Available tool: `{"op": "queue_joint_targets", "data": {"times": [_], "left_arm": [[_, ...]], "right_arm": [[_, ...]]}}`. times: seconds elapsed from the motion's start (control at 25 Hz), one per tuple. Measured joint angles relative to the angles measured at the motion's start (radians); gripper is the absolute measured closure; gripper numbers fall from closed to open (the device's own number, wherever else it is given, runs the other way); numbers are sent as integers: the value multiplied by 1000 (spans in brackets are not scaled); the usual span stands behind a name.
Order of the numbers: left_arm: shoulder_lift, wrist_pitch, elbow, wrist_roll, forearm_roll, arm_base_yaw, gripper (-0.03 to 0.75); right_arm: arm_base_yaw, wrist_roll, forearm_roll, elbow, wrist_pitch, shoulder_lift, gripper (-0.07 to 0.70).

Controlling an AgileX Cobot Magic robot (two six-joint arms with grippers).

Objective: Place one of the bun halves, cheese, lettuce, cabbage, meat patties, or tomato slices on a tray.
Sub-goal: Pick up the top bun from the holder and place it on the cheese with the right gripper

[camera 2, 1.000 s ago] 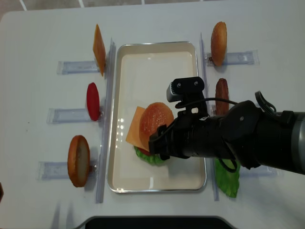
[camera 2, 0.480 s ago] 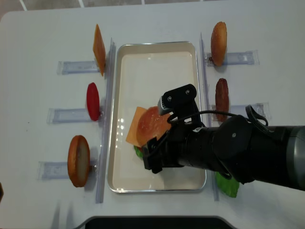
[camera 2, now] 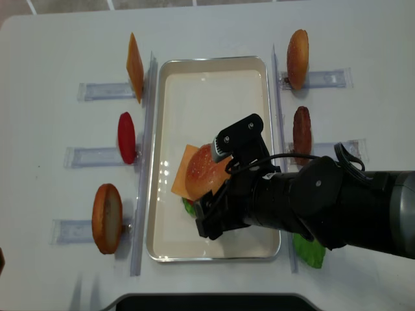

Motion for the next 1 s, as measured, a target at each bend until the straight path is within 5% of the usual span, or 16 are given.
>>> {"op": "queue_joint_targets", "data": {"times": [0.76,1.0], "left_arm": [[0,0,0,0,0,0,433],[0,0,0,0,0,0,433]], "right_arm": [[0,-293,14,0,-94,0,41],[0,-542,230,0,-226,0,41]]}}
